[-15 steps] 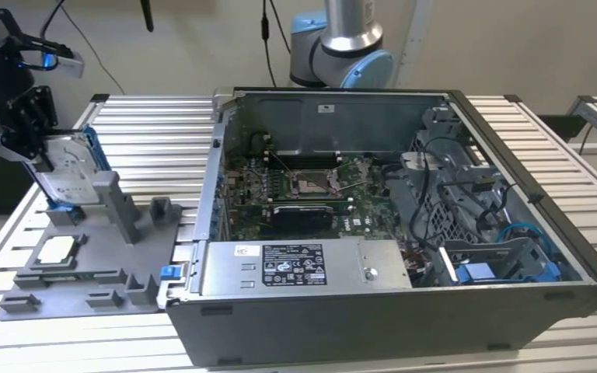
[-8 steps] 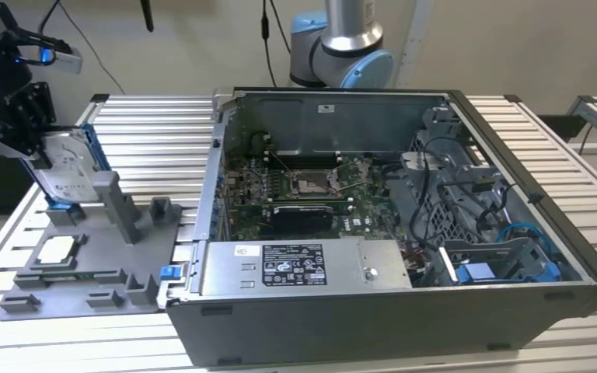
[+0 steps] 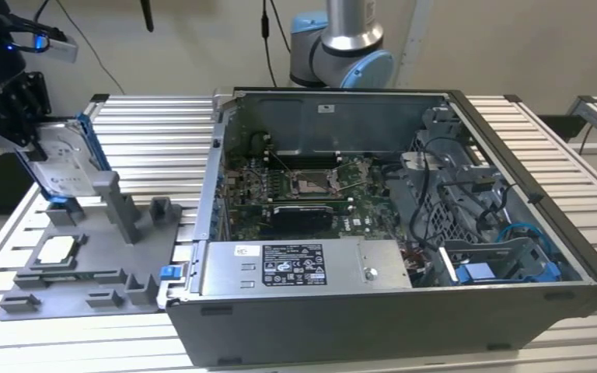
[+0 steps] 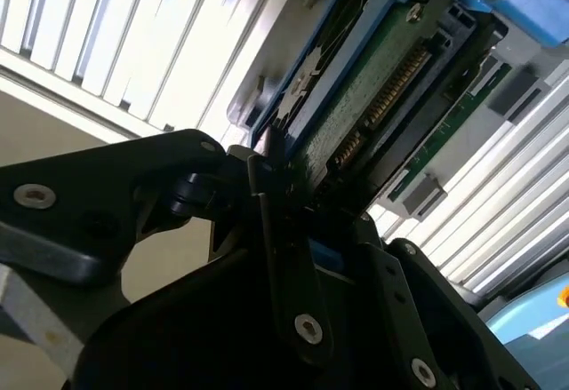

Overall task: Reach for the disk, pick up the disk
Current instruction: 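Pick up the disk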

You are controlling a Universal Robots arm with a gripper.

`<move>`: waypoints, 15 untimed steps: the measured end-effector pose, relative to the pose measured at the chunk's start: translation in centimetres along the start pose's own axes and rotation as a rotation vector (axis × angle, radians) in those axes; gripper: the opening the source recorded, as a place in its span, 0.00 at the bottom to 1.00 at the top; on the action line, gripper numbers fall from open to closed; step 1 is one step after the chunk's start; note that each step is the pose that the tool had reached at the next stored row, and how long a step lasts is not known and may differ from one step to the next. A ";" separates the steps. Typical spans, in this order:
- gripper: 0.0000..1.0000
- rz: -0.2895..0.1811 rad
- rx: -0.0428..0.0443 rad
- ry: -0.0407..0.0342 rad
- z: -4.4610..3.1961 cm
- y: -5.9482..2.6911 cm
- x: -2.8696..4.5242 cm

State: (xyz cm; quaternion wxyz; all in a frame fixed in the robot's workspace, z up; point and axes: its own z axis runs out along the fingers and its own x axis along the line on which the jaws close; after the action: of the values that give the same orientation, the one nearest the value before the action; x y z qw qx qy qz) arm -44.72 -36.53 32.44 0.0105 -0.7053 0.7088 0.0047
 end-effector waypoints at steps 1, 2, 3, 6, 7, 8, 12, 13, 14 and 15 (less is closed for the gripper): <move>0.00 0.000 -0.0001 0.0001 -0.17 0.00 0.00; 0.00 0.000 -0.0001 0.0000 -0.32 0.00 -0.01; 0.00 0.000 -0.0001 0.0000 -0.45 0.00 -0.01; 0.00 0.000 0.0001 0.0000 -0.85 0.00 -0.02; 0.00 0.000 0.0000 0.0000 -1.00 0.00 -0.03; 0.00 0.000 0.0000 0.0000 -1.15 0.00 -0.04; 0.00 0.000 -0.0001 0.0000 -1.76 -0.01 -0.04; 0.00 0.000 -0.0001 0.0000 -1.91 -0.01 -0.04; 0.00 0.000 0.0000 0.0000 -2.05 -0.01 -0.05; 0.00 0.000 0.0000 0.0000 -2.20 -0.02 -0.05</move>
State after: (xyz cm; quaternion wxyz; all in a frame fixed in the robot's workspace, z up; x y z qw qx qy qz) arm -44.72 -36.52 34.64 0.0104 -0.7053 0.7088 0.0047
